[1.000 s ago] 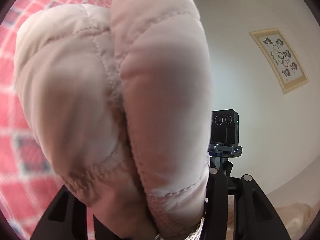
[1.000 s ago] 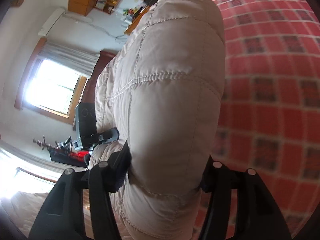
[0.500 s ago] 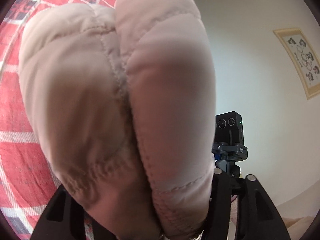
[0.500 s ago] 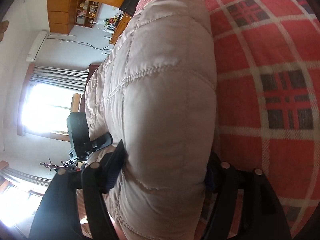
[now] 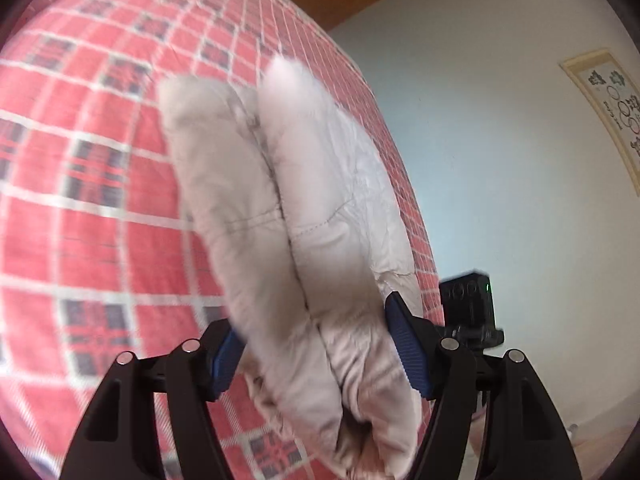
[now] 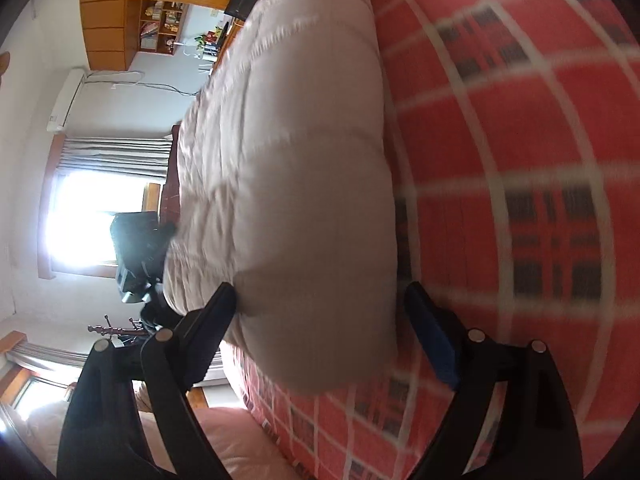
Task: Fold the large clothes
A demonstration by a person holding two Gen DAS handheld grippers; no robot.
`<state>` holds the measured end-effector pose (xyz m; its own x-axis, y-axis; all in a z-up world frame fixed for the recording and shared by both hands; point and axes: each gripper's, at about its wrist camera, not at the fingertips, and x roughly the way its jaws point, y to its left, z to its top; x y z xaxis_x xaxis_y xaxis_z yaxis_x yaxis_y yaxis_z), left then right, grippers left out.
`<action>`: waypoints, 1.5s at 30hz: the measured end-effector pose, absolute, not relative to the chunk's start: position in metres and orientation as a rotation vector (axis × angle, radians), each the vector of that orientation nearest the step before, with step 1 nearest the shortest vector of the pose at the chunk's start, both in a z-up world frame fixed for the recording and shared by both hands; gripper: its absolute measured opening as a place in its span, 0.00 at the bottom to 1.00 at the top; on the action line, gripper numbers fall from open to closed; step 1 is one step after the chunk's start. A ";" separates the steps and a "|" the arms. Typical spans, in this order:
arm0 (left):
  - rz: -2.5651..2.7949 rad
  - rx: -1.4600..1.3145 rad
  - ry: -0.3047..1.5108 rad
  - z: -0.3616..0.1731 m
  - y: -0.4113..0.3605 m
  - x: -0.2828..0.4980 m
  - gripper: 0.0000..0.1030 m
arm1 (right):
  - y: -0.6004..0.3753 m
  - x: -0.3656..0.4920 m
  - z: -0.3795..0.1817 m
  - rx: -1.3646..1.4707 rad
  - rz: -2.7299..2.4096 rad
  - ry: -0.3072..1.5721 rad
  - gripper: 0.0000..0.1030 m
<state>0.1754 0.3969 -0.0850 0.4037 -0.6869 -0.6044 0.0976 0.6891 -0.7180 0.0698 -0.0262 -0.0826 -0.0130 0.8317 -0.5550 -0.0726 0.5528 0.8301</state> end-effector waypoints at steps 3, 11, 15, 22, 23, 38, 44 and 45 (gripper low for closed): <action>-0.497 -0.621 1.031 -0.066 0.392 0.161 0.65 | -0.027 0.068 -0.079 0.703 0.810 1.401 0.70; -0.416 -0.453 1.022 -0.032 0.316 0.143 0.66 | -0.008 0.064 -0.054 0.610 0.776 1.384 0.53; -0.380 -0.395 1.089 -0.059 0.315 0.139 0.67 | -0.003 0.060 -0.063 0.568 0.752 1.397 0.52; -0.395 -0.377 1.144 -0.092 0.319 0.157 0.70 | 0.008 0.059 -0.073 0.533 0.724 1.400 0.52; -0.394 -0.380 1.148 -0.092 0.319 0.156 0.70 | 0.009 0.059 -0.072 0.530 0.722 1.397 0.53; -0.218 -0.303 1.115 -0.024 0.322 0.141 0.77 | 0.039 0.016 0.007 0.119 0.384 1.263 0.88; -0.134 -0.226 1.114 -0.011 0.311 0.122 0.83 | 0.042 0.000 0.022 0.072 0.310 1.250 0.89; -0.127 -0.224 1.117 -0.008 0.309 0.118 0.83 | 0.043 -0.002 0.025 0.068 0.305 1.250 0.89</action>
